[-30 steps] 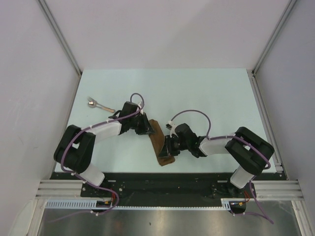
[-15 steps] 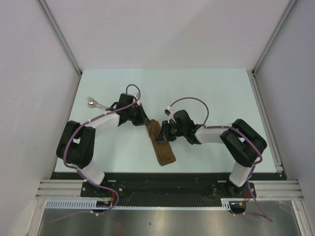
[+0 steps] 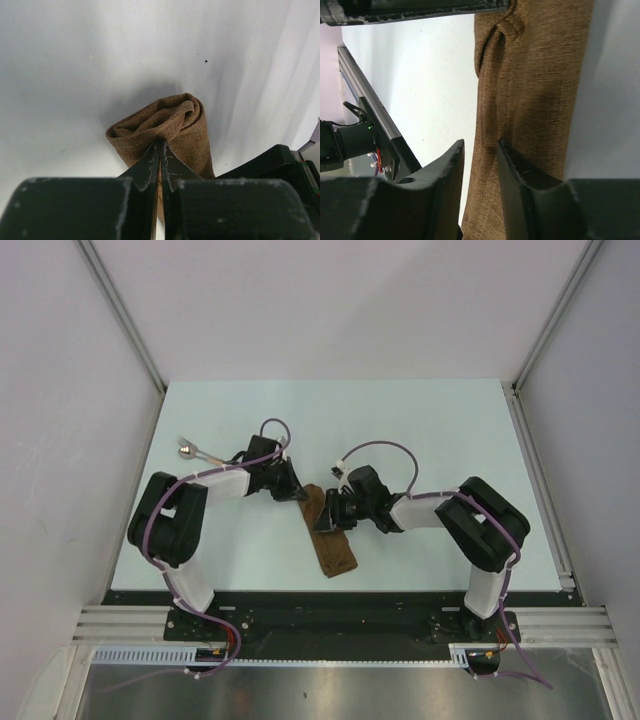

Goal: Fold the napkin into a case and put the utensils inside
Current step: Smooth out the smaller rectangle-folded napkin at the center of the board, then pick up the smaller rectangle-folded napkin from the center of the board.

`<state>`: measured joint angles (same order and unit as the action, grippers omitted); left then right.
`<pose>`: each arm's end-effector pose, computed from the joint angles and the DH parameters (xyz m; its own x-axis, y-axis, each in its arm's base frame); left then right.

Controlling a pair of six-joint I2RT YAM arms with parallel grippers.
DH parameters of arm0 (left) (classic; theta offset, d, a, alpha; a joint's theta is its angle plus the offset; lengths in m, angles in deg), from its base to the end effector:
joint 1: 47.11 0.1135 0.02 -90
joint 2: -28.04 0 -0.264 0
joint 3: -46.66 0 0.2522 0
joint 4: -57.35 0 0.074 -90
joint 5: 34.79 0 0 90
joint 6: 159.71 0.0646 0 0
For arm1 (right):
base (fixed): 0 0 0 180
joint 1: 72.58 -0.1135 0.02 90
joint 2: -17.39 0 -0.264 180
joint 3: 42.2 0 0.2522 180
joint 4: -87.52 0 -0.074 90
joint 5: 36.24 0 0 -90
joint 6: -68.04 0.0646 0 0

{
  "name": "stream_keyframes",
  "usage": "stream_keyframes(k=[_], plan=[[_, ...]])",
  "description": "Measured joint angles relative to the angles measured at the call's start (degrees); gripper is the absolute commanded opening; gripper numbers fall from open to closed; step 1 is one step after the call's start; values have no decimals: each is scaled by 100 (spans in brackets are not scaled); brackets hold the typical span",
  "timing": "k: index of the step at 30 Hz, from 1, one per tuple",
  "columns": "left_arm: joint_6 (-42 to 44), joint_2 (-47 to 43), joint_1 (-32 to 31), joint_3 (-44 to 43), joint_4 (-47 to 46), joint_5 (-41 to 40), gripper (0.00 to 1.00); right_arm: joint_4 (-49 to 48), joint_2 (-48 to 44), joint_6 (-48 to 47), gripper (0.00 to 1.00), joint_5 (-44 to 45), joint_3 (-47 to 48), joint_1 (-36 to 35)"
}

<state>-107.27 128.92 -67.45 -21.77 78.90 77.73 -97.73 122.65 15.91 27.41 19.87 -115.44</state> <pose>0.3301 -0.1488 0.1293 -0.9257 -0.2574 -0.2771 -0.0406 0.7960 -0.6039 0.2571 0.2777 0.1145 -0.8875 -0.0731 -0.4550 -0.4071 0.5873 0.6996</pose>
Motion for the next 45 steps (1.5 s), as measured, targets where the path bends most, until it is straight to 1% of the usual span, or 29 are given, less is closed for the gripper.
stream_keyframes(k=[1, 2, 3, 4, 5, 7, 8, 10, 12, 13, 16, 20, 22, 25, 27, 29, 34, 37, 38, 40, 41, 43, 44, 45], plan=[[0, -7, 0, 0, 0, -7, 9, 85, -20, -31, 42, 24, 35, -22], [0, -22, 0, 0, 4, -13, 14, 186, -61, -79, 47, 66, 74, -52], [-2, -46, 0, 0, 13, -26, 15, 302, -118, -144, 50, 118, 109, -76], [2, -87, 0, -2, 33, -42, 17, 446, -197, -203, 57, 192, 142, -101], [4, -153, 0, -11, 66, -61, 21, 662, -326, -315, 61, 295, 177, -149], [7, -317, 0, -26, 140, -114, 24, 977, -507, -455, 66, 487, 249, -219], [9, -439, 2, -31, 195, -133, 24, 1137, -588, -538, 71, 573, 293, -249], [22, -743, 9, -46, 315, -151, 24, 1510, -780, -719, 77, 804, 409, -326], [55, -1086, 37, -63, 407, -170, 26, 1904, -905, -938, 80, 1082, 577, -435], [63, -1279, 76, -63, 459, -184, 27, 2162, -918, -1067, 83, 1257, 719, -514], [74, -1910, 328, -46, 675, -308, 30, 2699, -916, -1320, 83, 1670, 1029, -726], [50, -2780, 800, 120, 920, -645, 31, 3222, -741, -1502, 78, 2164, 1419, -1001], [48, -3224, 1036, 297, 1025, -767, 31, 3477, -555, -1530, 73, 2448, 1628, -1150], [57, -3628, 1228, 472, 1209, -863, 31, 3797, -267, -1543, 71, 2879, 1910, -1349], [61, -3685, 1274, 535, 1276, -857, 31, 3995, -103, -1543, 70, 3128, 2076, -1471], [66, -3687, 1283, 623, 1294, -817, 31, 4183, 74, -1545, 65, 3359, 2258, -1587], [59, -3685, 1303, 857, 1340, -634, 31, 4518, 511, -1537, 63, 3958, 2649, -1886], [61, -3687, 1309, 887, 1357, -562, 32, 4833, 811, -1499, 51, 4463, 2962, -2081], [61, -3692, 1316, 887, 1355, -560, 31, 4944, 901, -1453, 44, 4638, 3075, -2142], [61, -3711, 1338, 887, 1360, -557, 31, 5093, 1038, -1362, 35, 4935, 3261, -2243], [61, -3724, 1349, 887, 1362, -557, 31, 5121, 1067, -1351, 28, 5021, 3296, -2273], [63, -3748, 1370, 887, 1362, -557, 31, 5184, 1080, -1285, 22, 5195, 3305, -2308], [63, -3762, 1379, 887, 1364, -557, 32, 5204, 1080, -1281, 15, 5257, 3305, -2308], [63, -3768, 1388, 887, 1362, -555, 32, 5215, 1078, -1287, 13, 5294, 3305, -2308]])
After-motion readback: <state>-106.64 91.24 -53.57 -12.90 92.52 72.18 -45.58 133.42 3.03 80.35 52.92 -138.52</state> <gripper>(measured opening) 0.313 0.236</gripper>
